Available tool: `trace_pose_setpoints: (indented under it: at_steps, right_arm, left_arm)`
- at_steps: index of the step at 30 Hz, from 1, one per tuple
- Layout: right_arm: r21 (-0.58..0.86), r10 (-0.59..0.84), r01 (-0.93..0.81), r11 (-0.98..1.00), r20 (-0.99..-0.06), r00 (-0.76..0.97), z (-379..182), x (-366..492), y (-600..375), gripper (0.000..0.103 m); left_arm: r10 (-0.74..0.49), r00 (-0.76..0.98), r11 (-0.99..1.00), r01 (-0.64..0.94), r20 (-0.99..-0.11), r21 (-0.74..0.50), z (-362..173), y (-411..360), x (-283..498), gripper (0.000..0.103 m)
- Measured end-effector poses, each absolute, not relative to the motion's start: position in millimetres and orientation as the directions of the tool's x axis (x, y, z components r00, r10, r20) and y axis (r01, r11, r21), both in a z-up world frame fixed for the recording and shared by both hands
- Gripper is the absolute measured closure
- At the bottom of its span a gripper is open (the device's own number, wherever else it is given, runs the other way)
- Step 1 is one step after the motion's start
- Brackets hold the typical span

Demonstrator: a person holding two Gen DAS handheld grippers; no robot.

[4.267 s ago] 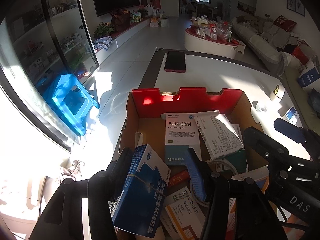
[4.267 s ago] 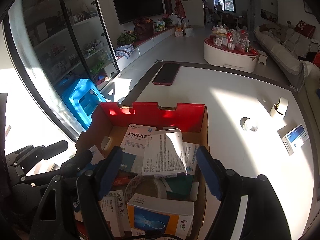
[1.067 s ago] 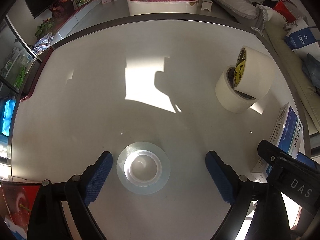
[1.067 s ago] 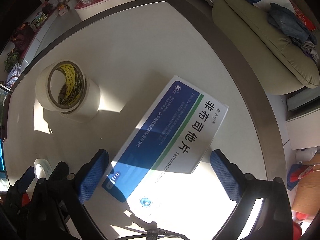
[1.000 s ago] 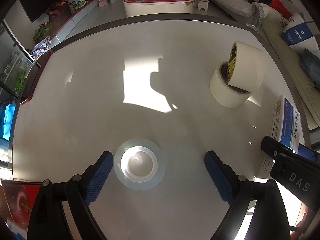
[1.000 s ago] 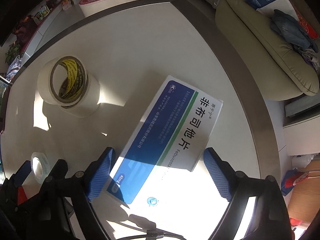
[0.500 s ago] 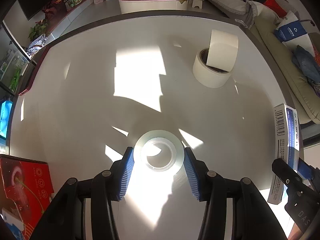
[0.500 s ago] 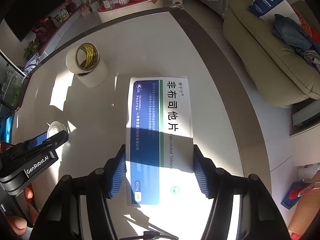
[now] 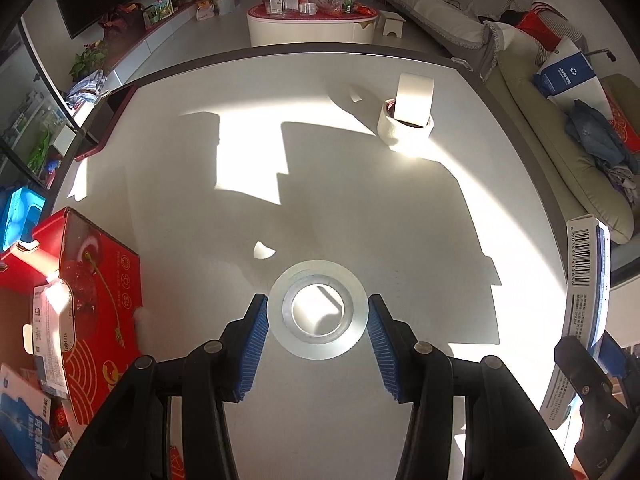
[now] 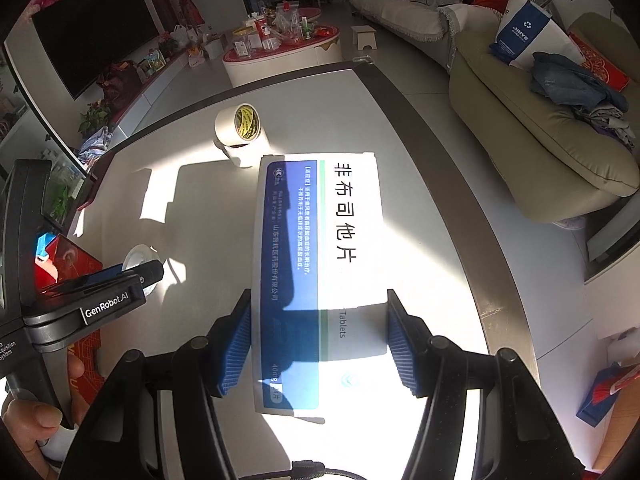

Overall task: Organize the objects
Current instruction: 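Carry the tape roll in the left tool while the right carries the Febuxostat box to the cardboard box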

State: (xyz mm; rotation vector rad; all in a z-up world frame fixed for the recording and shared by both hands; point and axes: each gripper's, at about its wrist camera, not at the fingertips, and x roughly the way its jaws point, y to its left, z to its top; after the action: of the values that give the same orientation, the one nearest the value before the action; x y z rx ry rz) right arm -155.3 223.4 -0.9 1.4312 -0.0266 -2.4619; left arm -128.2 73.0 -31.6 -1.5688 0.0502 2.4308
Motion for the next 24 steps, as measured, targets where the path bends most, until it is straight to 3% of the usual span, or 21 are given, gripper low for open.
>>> trace_pose_setpoints:
  at_steps: [24]
  right_arm:
    - [0.203, -0.362, 0.327, -0.923, -0.746, -0.559, 49.5, -22.1, 208.7, 0.042]
  left_arm:
    - [0.248, -0.570, -0.951, -0.296, -0.783, -0.086, 57.4, -6.9, 6.5, 0.050]
